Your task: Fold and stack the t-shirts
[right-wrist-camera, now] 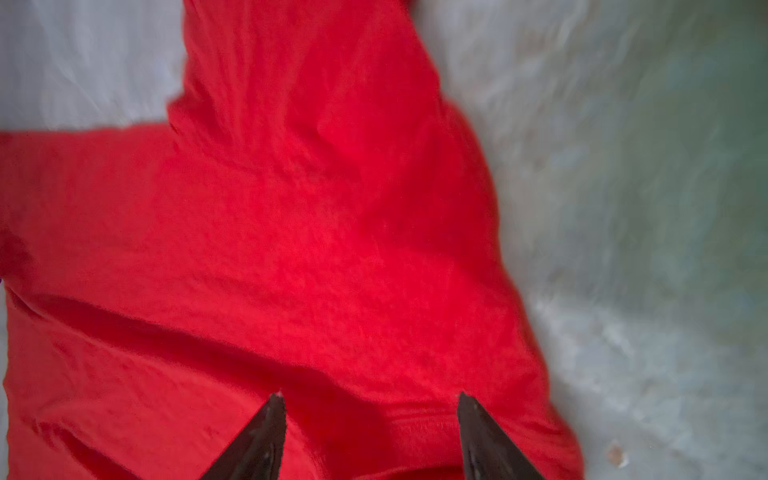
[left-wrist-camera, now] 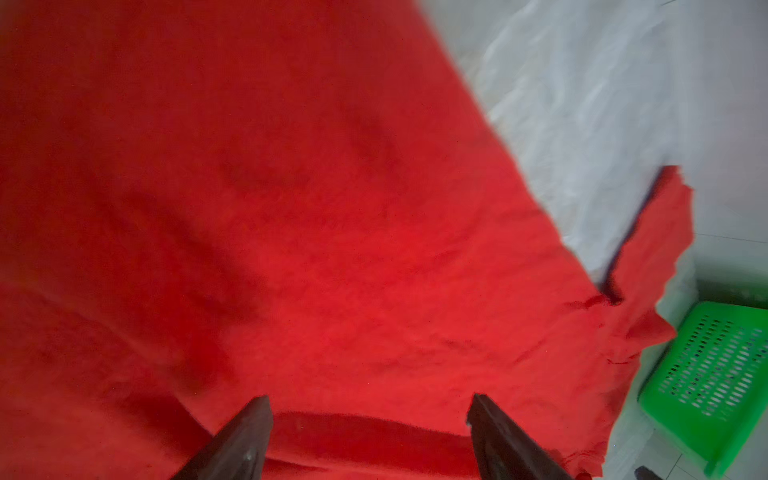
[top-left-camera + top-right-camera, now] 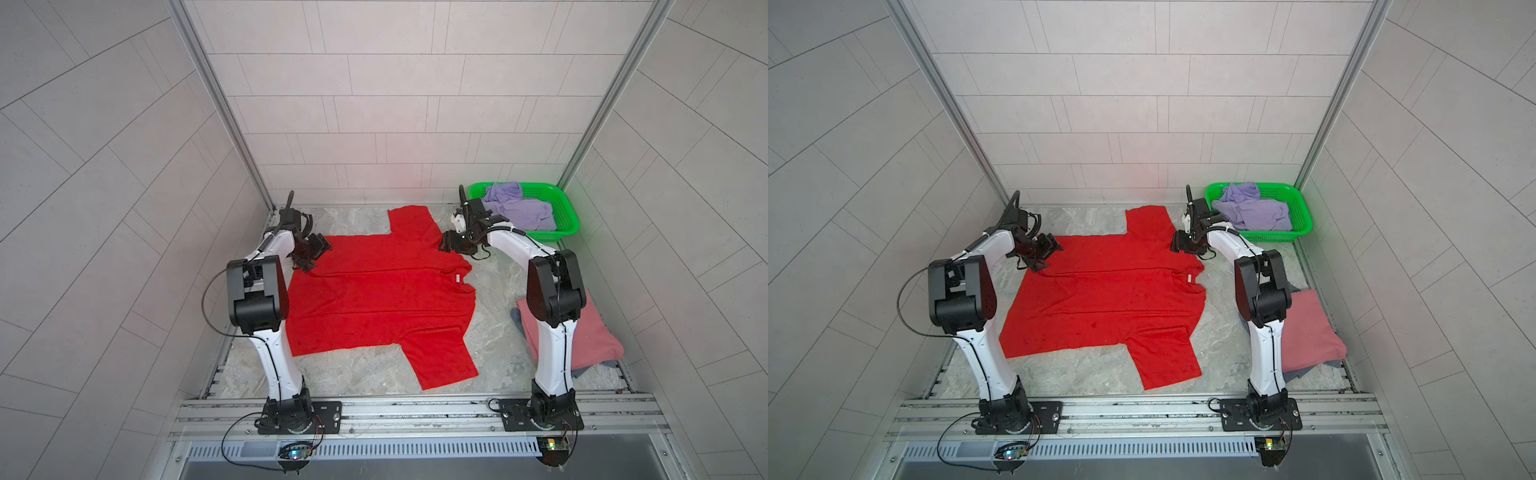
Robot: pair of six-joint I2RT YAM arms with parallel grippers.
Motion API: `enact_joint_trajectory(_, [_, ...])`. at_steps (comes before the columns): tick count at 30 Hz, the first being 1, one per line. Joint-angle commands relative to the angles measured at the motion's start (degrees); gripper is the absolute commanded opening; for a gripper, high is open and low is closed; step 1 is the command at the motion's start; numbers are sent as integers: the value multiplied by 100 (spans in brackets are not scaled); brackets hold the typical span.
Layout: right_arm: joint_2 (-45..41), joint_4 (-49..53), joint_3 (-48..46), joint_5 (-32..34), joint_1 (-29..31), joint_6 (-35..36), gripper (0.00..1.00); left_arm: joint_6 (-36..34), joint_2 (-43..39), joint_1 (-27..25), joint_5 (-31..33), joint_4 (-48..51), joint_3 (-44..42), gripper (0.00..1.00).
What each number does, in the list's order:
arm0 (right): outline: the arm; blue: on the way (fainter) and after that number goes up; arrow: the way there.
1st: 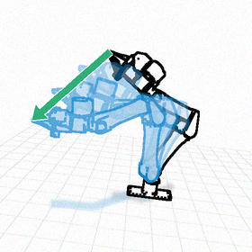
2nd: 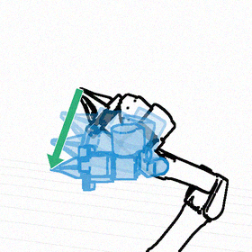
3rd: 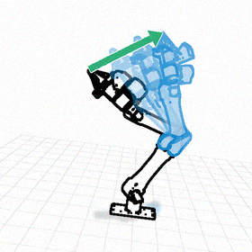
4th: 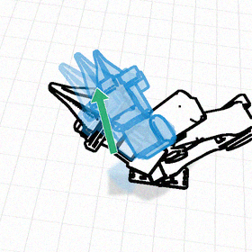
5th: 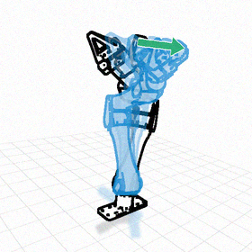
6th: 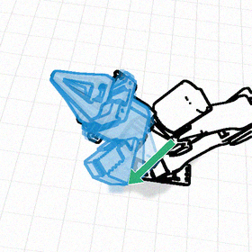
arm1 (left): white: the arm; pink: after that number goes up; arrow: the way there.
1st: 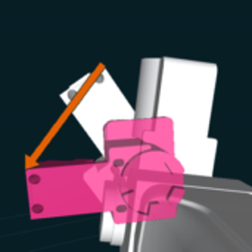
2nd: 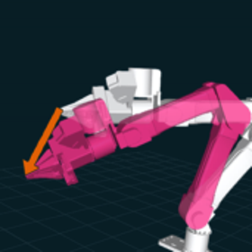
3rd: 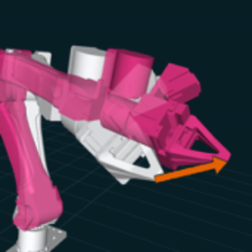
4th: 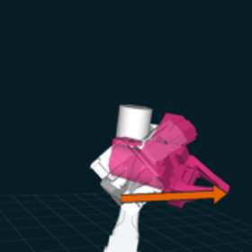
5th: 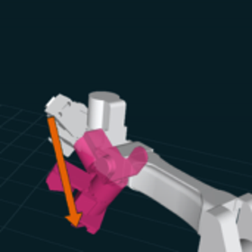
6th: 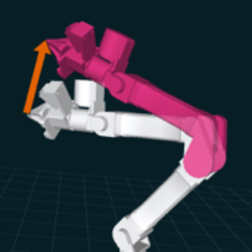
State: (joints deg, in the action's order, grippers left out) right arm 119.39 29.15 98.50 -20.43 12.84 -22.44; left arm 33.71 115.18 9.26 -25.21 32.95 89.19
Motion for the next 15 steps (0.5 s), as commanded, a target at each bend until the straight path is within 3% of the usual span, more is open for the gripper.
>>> enact_joint_trajectory(1, [463, -1334, 275, 641, -16, -219, 66, -383, 251, 32, 126, 251, 694, 81])
enact_joint_trajectory(3, [924, -1681, 675, 666, -44, -342, 66, -427, 497, 30, 203, 249, 947, 80])
enact_joint_trajectory(10, [2388, -1426, 2626, 375, -146, -490, 64, -319, 910, 65, 512, 64, 1268, 80])
enact_joint_trajectory(15, [2774, -1460, 2942, 380, -210, -633, 63, -244, 980, 185, 751, -25, 1356, 80])
